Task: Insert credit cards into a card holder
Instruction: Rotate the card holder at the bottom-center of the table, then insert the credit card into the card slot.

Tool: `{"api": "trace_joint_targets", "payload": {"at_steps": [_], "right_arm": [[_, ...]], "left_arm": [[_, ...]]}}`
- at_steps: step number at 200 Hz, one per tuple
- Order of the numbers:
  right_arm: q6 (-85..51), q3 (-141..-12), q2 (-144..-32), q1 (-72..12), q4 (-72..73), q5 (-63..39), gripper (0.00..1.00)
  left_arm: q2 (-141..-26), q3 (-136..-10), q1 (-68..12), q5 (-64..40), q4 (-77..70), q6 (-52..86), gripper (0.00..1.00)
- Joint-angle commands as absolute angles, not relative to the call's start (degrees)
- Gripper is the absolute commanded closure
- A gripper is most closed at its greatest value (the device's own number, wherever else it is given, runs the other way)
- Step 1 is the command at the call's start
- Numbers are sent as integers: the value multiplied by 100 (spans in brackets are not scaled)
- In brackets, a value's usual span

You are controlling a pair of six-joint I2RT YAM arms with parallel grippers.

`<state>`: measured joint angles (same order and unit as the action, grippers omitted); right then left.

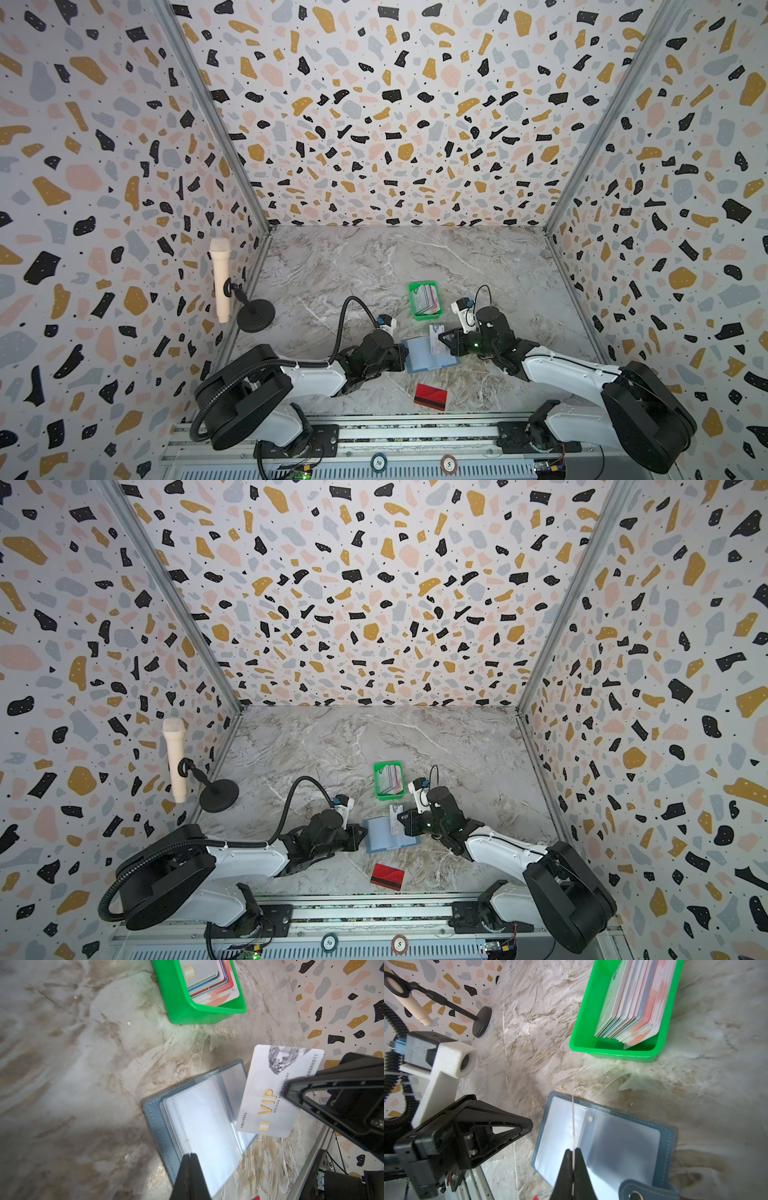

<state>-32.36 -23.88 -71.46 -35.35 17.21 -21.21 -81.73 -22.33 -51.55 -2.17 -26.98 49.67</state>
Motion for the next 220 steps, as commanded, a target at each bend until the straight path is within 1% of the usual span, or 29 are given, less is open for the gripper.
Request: {"api": "trace_joint_targets", "payload": {"at_steps": [1,86,153,220], "right_arm": [[-3203,-2540,-7162,-3535,1802,-2103,100],[-3341,-2542,-7409,-3716,2015,-2127,100],[-3894,-2454,-7414,-3691,2083,-2320,100],[-4052,-2253,-7558,-3591,2124,-2613,100]], "left_arm": [[-8193,-2269,-5185,-145,-2697,4856,100],[-8267,-2285,-5185,-194,-2711,4834,100],[-8371,-2303,-5187,-254,-2738,4860,100],[-8446,-2259,-5181,-294,-2681,4922,100]]}}
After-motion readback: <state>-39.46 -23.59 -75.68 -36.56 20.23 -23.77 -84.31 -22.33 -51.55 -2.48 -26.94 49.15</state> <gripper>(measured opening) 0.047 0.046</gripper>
